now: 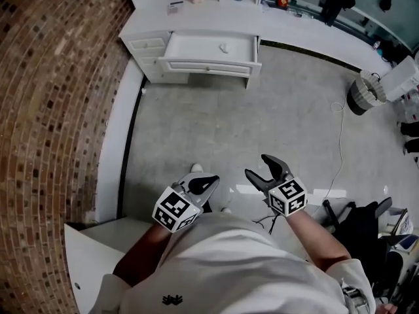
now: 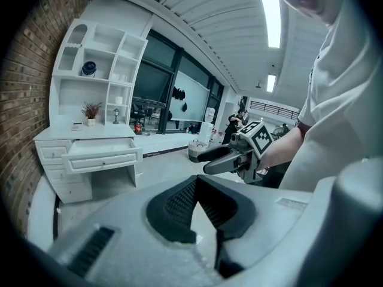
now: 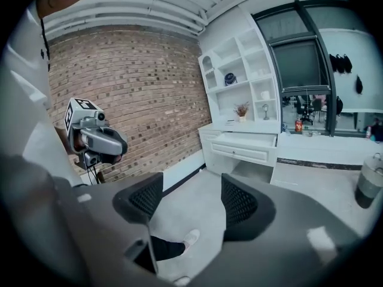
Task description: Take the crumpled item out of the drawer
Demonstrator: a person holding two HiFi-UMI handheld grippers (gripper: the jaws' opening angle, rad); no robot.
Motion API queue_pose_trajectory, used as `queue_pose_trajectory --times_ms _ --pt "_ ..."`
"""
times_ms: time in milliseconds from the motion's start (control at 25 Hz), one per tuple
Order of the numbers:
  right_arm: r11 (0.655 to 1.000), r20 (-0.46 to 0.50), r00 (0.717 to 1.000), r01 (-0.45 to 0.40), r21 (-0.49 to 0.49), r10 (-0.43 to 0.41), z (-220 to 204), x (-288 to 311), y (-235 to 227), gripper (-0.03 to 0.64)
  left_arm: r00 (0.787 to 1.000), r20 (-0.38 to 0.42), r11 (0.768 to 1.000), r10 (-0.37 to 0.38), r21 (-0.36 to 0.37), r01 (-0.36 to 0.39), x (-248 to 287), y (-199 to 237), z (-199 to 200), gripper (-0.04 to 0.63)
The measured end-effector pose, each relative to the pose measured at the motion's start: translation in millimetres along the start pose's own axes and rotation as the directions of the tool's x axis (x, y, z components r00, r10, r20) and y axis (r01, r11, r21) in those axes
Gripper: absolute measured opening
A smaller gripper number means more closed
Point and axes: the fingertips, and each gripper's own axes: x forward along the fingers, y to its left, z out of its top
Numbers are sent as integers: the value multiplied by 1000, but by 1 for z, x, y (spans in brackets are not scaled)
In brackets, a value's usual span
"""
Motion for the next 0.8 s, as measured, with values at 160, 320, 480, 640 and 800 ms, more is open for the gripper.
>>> queue_pose_trajectory --times_ms 160,320,480,640,800 --pt "999 -2 999 45 18 -45 29 43 -23 310 999 16 1000 -29 12 29 6 58 23 6" --pt "997 -10 997 73 13 -73 60 102 -36 310 999 25 998 -49 33 48 2 125 43 6" --pt "995 -17 995 94 -14 -94 96 159 -44 310 998 20 997 -63 42 62 -11 190 55 6" --pt "992 -28 993 113 -49 -114 127 202 -51 308 996 19 995 -83 62 82 -26 237 59 6" --pt "989 -33 991 130 -66 -132 149 233 -66 305 997 24 995 -79 68 77 -33 271 61 6"
